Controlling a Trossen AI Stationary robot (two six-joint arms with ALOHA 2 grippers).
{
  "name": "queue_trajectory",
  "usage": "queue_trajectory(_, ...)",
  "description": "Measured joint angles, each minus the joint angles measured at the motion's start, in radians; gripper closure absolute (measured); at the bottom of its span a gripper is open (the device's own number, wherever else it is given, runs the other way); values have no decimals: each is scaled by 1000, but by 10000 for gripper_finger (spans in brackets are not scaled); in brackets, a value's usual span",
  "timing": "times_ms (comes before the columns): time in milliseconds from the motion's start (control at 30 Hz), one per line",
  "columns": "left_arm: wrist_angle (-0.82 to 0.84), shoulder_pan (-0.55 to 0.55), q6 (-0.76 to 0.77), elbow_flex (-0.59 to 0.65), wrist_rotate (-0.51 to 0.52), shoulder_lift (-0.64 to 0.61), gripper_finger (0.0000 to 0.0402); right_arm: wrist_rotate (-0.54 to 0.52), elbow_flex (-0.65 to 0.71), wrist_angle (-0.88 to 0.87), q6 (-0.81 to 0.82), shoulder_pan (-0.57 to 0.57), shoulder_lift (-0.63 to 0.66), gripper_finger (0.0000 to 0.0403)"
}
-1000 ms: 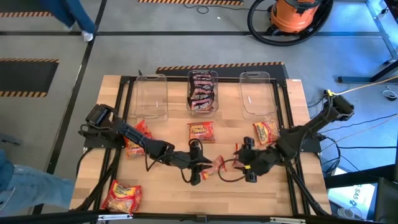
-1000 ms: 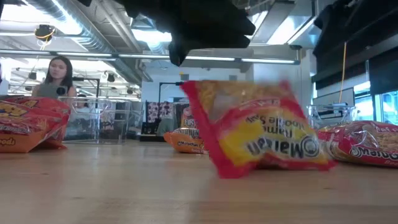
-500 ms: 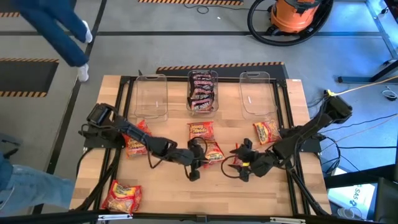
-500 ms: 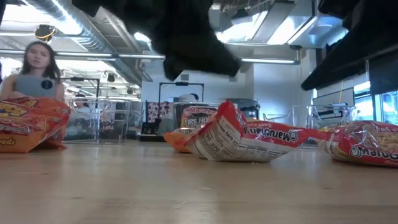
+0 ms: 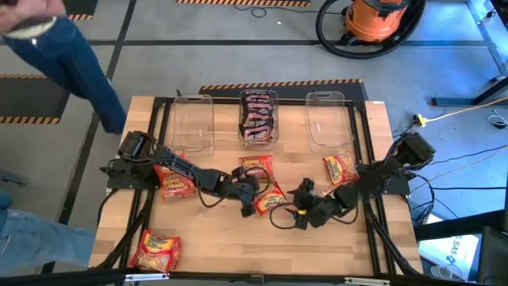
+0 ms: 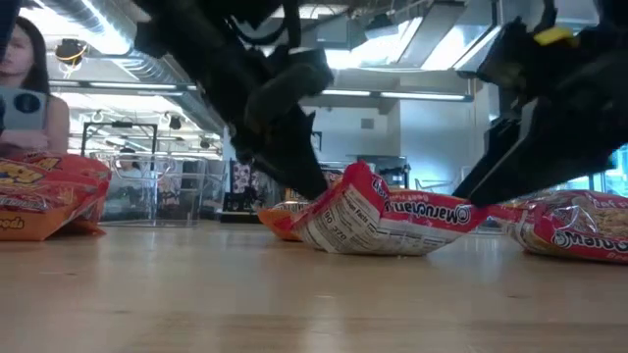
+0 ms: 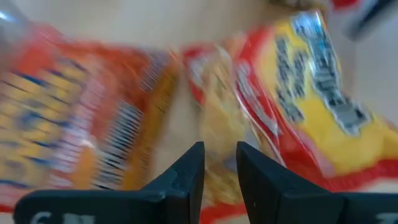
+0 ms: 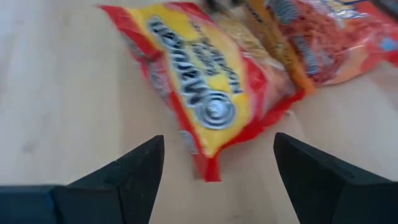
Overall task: Sort Maruchan noodles
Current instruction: Put the red noodle pack into the right transparent bin
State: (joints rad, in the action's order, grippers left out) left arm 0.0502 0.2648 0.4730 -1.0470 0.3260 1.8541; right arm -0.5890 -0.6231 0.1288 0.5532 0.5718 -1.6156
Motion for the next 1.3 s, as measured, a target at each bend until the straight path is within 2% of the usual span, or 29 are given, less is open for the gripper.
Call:
queue_trajectory(133,-71,40,68,0,-138,53,317,-33,0,-7,-65,-45,-5,121)
queue_trajectory(200,-162,69,93,0,-193,85,318,-51,0,-14,-114,-75,-5,121)
queue_trajectory(367,-373,139,128,0,-217,133,319,-48,0,8,-192,-164,-4,121)
queue_trajectory(467,-368,149,156,0,-235,114,319,-9,-42,-67,-219,-181,34,121)
queue_trajectory(567,-305,151,180,0,-266,54,319,69,-109,-234,-184,-158,112,121)
queue_trajectory(667,-239,163,168,-1,-236,-1,319,179,-145,-318,-67,-132,174,121)
queue_trajectory(800,-275,184,110,0,-87,-13,319,324,-144,-239,141,-124,192,121)
queue_trajectory(900,-294,196,78,-2,-14,19,319,353,-143,-193,291,-127,158,115)
queue_trajectory(1067,-321,211,94,0,-1,98,319,386,-141,-181,415,-152,84,103)
queue_trajectory(1300,-354,222,101,1,35,181,319,428,-142,-43,464,-161,-32,104)
